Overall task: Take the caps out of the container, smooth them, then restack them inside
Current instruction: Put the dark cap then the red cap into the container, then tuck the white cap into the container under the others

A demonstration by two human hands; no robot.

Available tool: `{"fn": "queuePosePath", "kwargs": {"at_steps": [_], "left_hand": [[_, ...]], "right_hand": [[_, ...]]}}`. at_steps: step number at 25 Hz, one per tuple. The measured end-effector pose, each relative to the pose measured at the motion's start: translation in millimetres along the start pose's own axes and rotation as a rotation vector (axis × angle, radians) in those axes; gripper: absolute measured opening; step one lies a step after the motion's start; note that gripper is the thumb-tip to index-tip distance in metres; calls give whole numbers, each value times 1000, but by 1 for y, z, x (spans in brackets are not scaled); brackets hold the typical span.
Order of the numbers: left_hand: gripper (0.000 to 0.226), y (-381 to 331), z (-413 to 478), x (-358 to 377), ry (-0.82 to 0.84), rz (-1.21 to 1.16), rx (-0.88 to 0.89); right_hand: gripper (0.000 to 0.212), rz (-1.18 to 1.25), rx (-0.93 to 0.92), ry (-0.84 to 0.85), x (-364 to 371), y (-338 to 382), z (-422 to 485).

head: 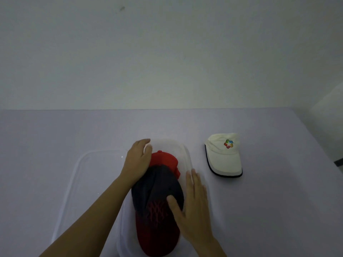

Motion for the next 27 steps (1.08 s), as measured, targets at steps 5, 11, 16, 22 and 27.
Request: {"fn": "queuePosePath", "kwargs": {"at_steps": [5, 11, 16, 22, 27], "left_hand": [[39, -66, 5, 27, -25, -69, 74], [56, -107, 30, 131, 199, -168, -45], [74, -91, 58, 202, 331, -248, -251], [35, -89, 80, 243, 538, -443, -264], [24, -91, 80, 246, 575, -463, -320]], "right_hand": [[78, 166, 87, -151, -47, -46, 33], [78, 157, 263, -152, -87, -129, 64], [91, 283, 322, -19, -99, -184, 80], [118, 341, 230, 152, -82, -216, 94], [105, 374, 208, 123, -78, -218, 91]]}}
Point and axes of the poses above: each hand's wrist, its own z-axis towards the middle knuckle, its own x-axis out of the palm, y = z × x, the point moved 7 cm from there along z, towards the middle knuckle, and after that the axes turned 2 degrees about z, right-handed, at the moved point
